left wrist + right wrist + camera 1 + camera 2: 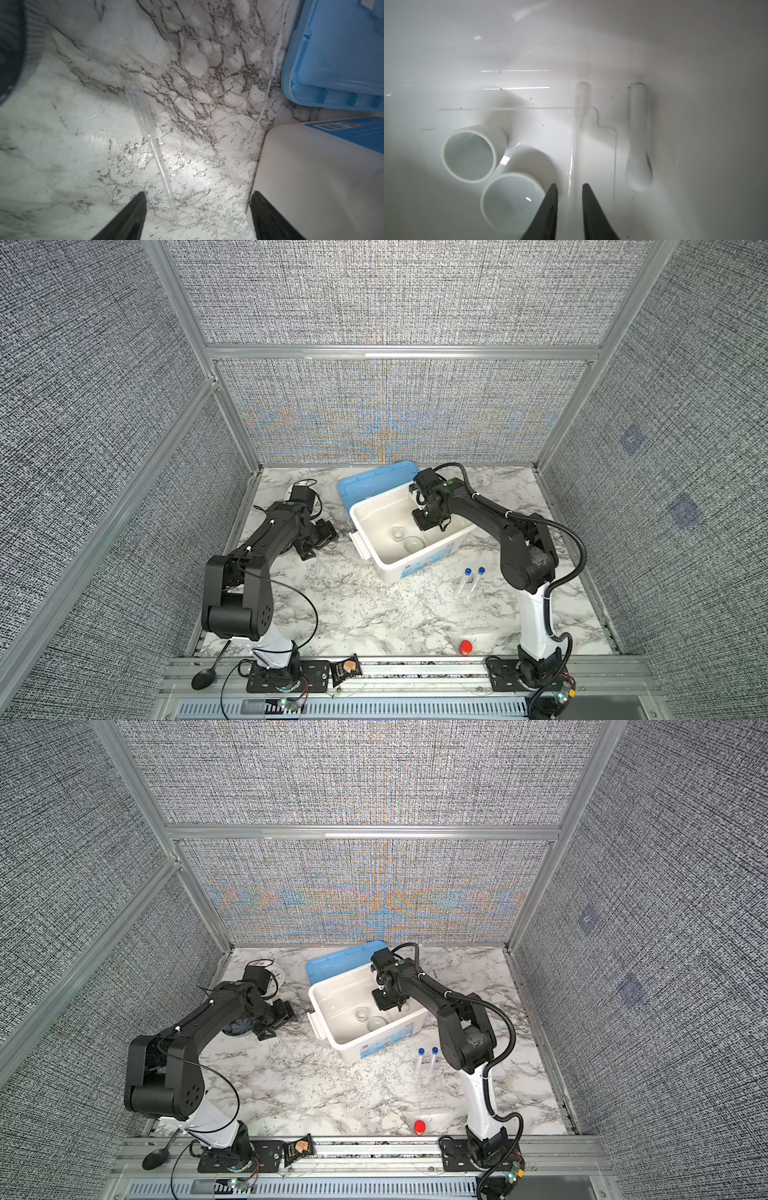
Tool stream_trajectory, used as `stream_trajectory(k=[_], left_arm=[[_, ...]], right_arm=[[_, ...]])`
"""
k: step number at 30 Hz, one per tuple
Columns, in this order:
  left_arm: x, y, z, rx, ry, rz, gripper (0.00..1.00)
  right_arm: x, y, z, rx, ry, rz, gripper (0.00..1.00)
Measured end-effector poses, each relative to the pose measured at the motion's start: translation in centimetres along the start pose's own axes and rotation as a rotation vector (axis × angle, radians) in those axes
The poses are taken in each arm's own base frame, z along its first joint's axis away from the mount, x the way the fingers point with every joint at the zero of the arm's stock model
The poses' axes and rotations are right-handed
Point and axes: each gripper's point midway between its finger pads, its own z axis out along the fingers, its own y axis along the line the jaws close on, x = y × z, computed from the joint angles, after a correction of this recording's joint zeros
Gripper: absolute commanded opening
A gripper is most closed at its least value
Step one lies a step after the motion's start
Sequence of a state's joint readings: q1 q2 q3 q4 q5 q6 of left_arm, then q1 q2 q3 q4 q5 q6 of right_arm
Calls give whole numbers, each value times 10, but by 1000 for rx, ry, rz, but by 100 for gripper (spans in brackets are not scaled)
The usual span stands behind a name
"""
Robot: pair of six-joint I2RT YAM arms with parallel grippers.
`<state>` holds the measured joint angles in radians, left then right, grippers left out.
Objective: Organize the chemistry lab equipment
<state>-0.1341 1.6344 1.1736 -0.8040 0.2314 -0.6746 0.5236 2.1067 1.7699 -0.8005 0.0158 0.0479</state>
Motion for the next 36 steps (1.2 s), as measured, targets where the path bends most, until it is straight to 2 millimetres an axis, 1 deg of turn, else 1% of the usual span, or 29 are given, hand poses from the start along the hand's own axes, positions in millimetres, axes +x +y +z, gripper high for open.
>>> stream_trajectory(k=[2, 4, 9, 11, 14, 17, 20, 24, 29, 34, 36], left_arm=[[-4, 2, 0, -18, -14, 1, 80], [-3, 4, 3, -30, -6, -2, 79], [-10, 11, 10, -93, 4, -11, 67], [-9, 13, 13, -103, 11, -14, 63], [-11, 21, 19, -144, 15, -25, 57], [-13, 27, 28, -185, 28, -29, 56], [-13, 34, 37, -222, 41, -33, 55], [-15, 43, 49, -270, 59, -36, 51], [-12, 52, 63, -310, 92, -42, 37], [-13, 49, 67, -299, 97, -45, 21], [-14, 48, 67, -296, 99, -47, 18]], right_arm=[[-5, 2, -14, -14, -29, 0, 41], [-11, 5, -31, -29, -67, -1, 43], [-23, 7, -85, -52, -181, 3, 45], [-22, 7, -106, -55, -221, 6, 45], [-19, 6, -130, -54, -266, 17, 45], [-14, 5, -149, -52, -313, 27, 45], [-11, 5, -159, -58, -347, 39, 45], [-8, 7, -166, -77, -376, 58, 45], [-12, 13, -174, -106, -409, 73, 45], [-14, 21, -182, -139, -431, 82, 45], [-15, 25, -185, -152, -436, 77, 45]])
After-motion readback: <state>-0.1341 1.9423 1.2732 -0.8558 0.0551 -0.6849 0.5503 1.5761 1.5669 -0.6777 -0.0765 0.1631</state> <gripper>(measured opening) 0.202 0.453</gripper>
